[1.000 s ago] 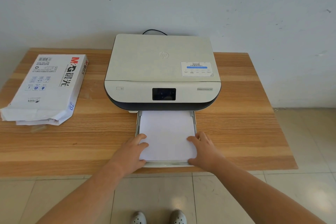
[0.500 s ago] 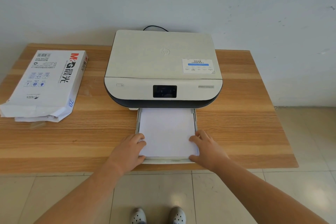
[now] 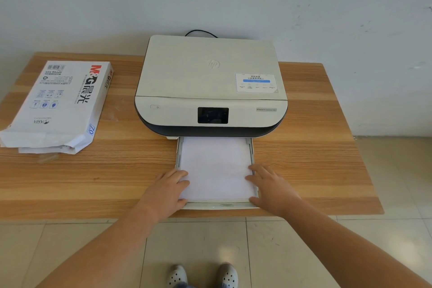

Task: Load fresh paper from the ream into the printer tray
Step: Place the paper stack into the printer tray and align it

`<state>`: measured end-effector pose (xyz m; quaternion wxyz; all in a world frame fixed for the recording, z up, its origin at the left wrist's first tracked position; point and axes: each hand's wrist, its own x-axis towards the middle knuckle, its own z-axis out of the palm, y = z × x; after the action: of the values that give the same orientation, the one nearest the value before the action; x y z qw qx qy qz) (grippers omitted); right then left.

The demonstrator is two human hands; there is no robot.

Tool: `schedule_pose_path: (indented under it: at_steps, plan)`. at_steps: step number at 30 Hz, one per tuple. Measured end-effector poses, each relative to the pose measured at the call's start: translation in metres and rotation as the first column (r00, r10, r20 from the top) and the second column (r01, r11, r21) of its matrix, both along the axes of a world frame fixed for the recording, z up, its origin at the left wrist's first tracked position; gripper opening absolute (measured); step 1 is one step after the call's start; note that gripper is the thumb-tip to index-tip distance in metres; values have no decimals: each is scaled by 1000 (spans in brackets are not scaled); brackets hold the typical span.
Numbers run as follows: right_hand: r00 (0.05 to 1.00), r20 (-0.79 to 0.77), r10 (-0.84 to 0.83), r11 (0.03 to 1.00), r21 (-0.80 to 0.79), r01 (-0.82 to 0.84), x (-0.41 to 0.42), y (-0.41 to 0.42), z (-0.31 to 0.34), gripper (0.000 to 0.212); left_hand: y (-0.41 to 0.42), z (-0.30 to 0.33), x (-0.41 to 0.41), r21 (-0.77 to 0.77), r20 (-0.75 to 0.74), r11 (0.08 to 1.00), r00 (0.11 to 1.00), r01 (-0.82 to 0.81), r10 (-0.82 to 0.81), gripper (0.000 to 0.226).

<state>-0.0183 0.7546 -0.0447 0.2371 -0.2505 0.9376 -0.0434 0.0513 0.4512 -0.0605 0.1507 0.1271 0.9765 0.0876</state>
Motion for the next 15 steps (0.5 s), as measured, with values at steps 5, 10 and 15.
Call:
schedule_pose_path:
  at_steps: [5,10,15]
  plan:
    - [999,47,-4,1000,-6,5,-1,2,-2,62,0,-1,1,-24,52,1000,999,-11,12,53]
    - [999,41,11,1000,1,-12,-3,2,-1,62,-2,5,-4,-41,89,999,996,-2,6,56]
    - [999,48,-4,1000,1,3,-1,1,-2,61,0,7,-6,-35,100,999,995,3,1,57]
